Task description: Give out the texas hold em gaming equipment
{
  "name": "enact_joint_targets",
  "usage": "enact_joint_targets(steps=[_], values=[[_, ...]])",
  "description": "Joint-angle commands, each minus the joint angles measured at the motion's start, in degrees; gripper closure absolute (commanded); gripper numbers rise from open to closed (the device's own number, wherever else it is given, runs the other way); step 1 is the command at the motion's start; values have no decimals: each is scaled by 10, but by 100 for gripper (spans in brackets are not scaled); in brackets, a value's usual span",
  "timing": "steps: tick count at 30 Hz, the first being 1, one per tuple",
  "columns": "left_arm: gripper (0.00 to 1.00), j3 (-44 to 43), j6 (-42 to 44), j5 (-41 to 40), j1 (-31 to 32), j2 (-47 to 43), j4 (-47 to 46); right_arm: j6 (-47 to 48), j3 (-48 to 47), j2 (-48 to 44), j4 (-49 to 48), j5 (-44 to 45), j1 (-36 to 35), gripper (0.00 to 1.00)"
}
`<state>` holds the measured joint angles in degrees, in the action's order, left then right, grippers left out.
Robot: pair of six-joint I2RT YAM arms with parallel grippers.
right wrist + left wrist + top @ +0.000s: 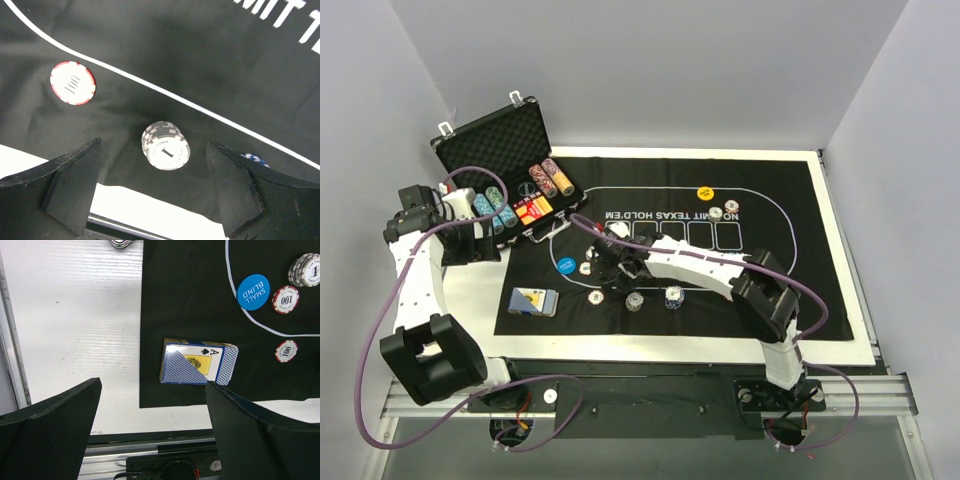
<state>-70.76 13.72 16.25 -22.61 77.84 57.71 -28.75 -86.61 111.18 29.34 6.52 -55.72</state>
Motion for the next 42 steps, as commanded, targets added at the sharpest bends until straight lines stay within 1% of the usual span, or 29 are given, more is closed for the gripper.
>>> enact_joint_targets(steps=[1, 8, 16, 24, 26, 29, 34, 36, 42], values=[[3, -10, 1, 14, -2, -23, 6, -23, -9, 16, 10, -4, -6, 21], [3, -10, 2, 12, -3, -25, 5, -27, 10, 30, -3, -6, -11, 21], [3, -9, 3, 12, -3, -23, 2, -32, 44, 26, -18, -1, -11, 22], [3, -2, 4, 11, -3, -24, 0, -46, 81, 25, -45, -3, -12, 29], [3, 0, 5, 9, -3, -25, -1, -46, 82, 28, -51, -5, -12, 32], [3, 1, 9, 6, -3, -27, -1, -48, 79, 34, -55, -5, -12, 35], [3, -3, 11, 0, -3, -24, -1, -50, 72, 39, -53, -8, -12, 44], [3, -3, 11, 0, -4, -23, 0, -50, 71, 37, -48, -8, -13, 45], [3, -3, 11, 1, -3, -23, -1, -45, 76, 23, -33, -2, -12, 45]])
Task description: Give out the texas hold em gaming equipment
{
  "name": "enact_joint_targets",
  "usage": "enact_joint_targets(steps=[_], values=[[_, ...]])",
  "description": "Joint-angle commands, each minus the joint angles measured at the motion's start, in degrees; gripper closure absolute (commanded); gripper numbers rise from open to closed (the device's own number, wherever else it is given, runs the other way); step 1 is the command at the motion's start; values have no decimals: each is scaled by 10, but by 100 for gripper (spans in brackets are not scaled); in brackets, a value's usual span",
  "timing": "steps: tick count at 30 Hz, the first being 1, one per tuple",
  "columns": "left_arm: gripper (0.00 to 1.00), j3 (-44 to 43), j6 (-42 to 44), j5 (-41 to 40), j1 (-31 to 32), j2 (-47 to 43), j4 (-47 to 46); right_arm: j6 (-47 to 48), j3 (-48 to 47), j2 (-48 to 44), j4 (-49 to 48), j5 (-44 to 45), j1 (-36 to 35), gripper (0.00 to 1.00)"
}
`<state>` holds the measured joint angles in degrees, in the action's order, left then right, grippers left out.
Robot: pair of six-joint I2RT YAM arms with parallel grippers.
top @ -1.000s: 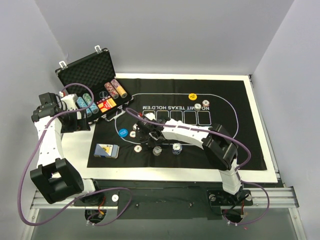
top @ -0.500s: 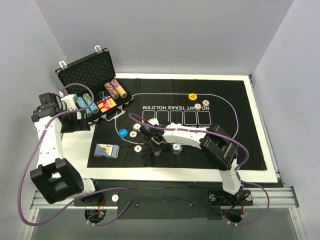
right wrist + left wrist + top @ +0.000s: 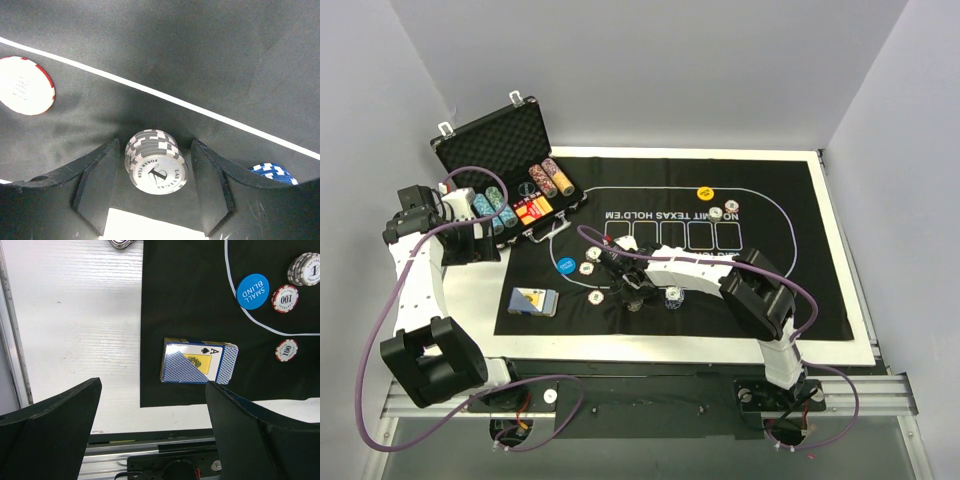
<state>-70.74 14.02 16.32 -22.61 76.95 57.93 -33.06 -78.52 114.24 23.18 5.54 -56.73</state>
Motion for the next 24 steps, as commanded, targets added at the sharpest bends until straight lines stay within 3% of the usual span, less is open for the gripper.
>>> enact_joint_targets(steps=[1, 9, 15, 24], values=[[3, -5, 8, 0, -4, -13, -4, -1, -2, -9, 29, 7, -3, 46], [3, -9, 13, -1, -4, -15, -1, 3, 0, -10, 36, 5, -11, 41], [3, -9, 14, -1, -3, -12, -1, -3, -1, -17, 41, 12, -11, 56], [3, -7, 13, 0, -3, -7, -4, 2, -15, -59, 56, 23, -9, 62]])
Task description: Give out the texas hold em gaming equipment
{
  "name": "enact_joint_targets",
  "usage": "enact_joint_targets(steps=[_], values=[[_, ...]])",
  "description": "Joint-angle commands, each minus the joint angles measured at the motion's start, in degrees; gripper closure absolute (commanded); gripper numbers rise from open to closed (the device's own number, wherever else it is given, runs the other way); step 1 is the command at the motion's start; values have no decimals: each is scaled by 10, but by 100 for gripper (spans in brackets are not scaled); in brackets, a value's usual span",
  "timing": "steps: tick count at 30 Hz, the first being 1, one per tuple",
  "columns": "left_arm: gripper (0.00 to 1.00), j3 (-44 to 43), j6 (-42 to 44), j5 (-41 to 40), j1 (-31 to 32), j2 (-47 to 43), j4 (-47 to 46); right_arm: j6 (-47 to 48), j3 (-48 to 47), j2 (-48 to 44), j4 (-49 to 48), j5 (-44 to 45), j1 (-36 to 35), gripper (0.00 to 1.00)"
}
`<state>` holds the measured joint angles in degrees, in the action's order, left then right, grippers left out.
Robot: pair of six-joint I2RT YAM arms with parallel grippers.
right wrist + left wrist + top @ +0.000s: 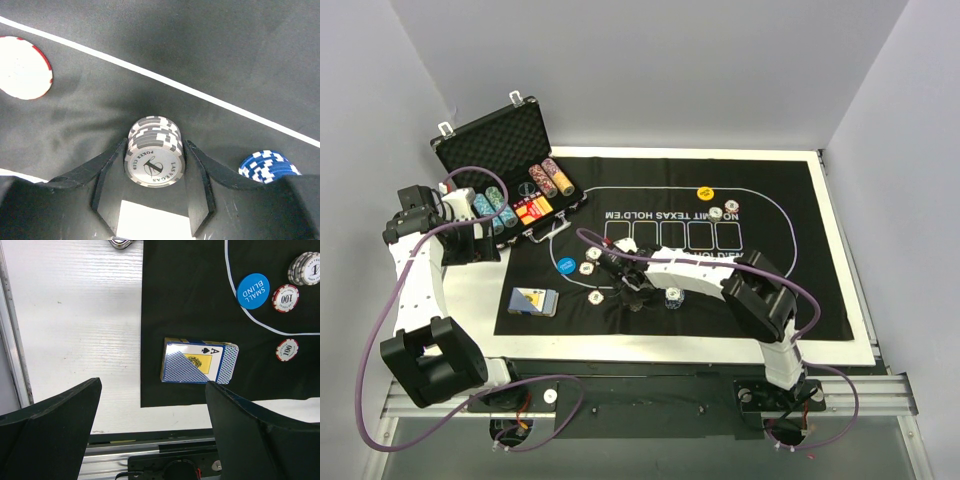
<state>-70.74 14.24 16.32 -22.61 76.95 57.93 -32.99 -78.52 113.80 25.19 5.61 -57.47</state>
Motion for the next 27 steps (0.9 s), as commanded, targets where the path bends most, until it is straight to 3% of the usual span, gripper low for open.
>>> enact_joint_targets(steps=[1, 10, 18, 27], values=[[3, -7, 11, 0, -4, -7, -4, 4, -17, -58, 38, 24, -3, 63], [3, -2, 11, -1, -4, -9, -6, 4, -49, -110, 56, 21, 20, 67], [3, -3, 9, 1, -3, -7, -7, 8, -12, -210, 67, 9, 147, 67], [3, 7, 6, 6, -4, -7, -12, -11, 149, -291, 64, 24, 262, 68]])
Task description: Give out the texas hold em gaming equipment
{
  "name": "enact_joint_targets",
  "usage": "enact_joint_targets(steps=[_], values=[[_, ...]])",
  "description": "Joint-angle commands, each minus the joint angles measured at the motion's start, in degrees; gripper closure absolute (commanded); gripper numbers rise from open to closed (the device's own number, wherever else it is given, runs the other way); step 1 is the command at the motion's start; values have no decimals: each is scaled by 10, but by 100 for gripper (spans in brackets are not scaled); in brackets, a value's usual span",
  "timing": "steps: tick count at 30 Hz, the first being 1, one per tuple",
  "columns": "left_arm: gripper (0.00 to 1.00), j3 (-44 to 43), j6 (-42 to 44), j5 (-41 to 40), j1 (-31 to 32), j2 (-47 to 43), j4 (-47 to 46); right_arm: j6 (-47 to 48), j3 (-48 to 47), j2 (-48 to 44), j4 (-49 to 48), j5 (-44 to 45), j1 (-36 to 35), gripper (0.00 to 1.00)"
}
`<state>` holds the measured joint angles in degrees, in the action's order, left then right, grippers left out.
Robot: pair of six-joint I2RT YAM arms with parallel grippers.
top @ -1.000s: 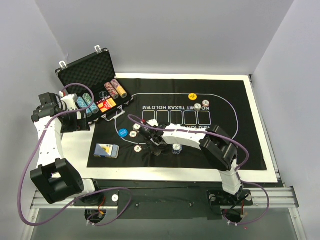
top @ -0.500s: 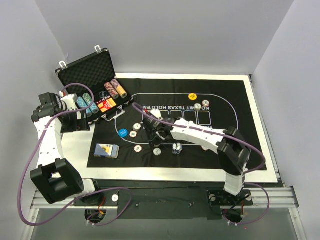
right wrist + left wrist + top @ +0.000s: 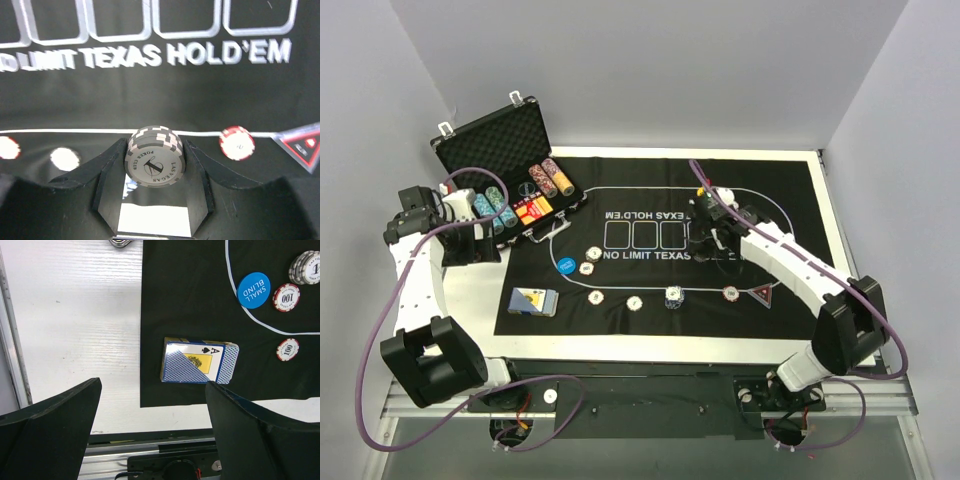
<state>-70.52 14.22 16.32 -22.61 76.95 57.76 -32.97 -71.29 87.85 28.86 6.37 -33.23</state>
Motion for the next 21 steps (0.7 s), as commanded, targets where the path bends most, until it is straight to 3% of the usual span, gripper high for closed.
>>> enact_joint_targets(steps=[1, 9, 21], values=[[3, 5, 6, 8, -4, -7, -12, -18, 91, -37, 19, 19, 24, 68], [3, 2, 2, 14, -3, -1, -12, -72, 251, -65, -47, 33, 34, 68], [3, -4, 3, 13, -3, -1, -9, -86, 286, -32, -83, 35, 40, 68]])
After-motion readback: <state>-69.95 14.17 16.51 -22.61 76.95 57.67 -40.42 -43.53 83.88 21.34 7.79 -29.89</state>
